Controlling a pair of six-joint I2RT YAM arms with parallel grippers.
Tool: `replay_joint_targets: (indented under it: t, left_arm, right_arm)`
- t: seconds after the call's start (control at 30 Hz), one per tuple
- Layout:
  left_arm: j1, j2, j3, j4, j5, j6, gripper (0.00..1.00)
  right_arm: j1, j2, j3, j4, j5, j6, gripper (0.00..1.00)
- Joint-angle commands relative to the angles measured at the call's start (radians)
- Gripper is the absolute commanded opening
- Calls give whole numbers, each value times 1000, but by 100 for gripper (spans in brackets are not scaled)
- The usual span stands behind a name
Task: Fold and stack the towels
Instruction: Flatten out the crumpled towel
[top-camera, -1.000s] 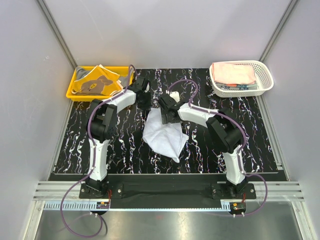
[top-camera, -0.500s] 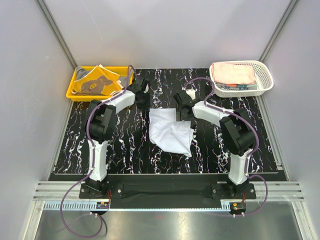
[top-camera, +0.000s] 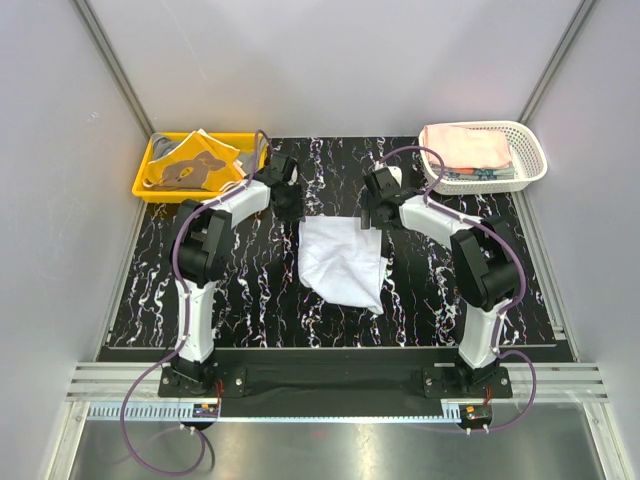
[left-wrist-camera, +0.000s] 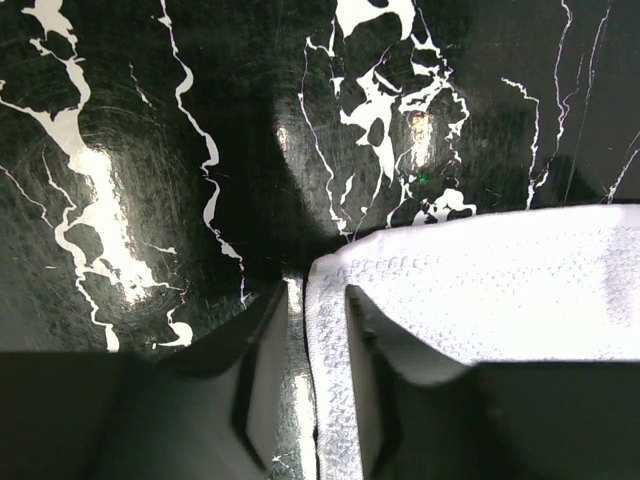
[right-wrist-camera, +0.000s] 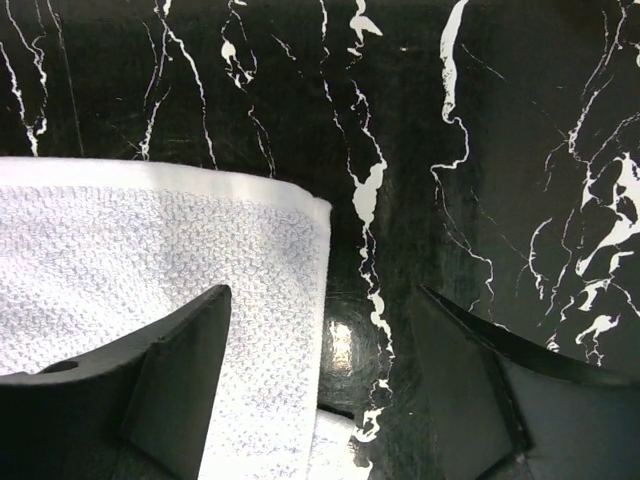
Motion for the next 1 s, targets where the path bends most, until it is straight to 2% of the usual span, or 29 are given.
replay_joint_targets:
  t: [0.0, 0.2, 0.57, 0.97]
  left_arm:
    - [5, -59, 33, 39, 23, -4, 40]
    - [7, -42, 44, 38, 44, -6, 43]
    - [5, 16, 55, 28, 59, -7, 44]
    - [5, 35, 38, 42, 64, -12, 40]
  right_arm:
    - [-1, 3, 46, 35, -45, -16, 78]
    - [-8, 32, 61, 43, -54, -4, 69]
    - [-44, 116, 83, 58, -104, 18, 68]
    - [-84, 138, 48, 146, -174, 51, 60]
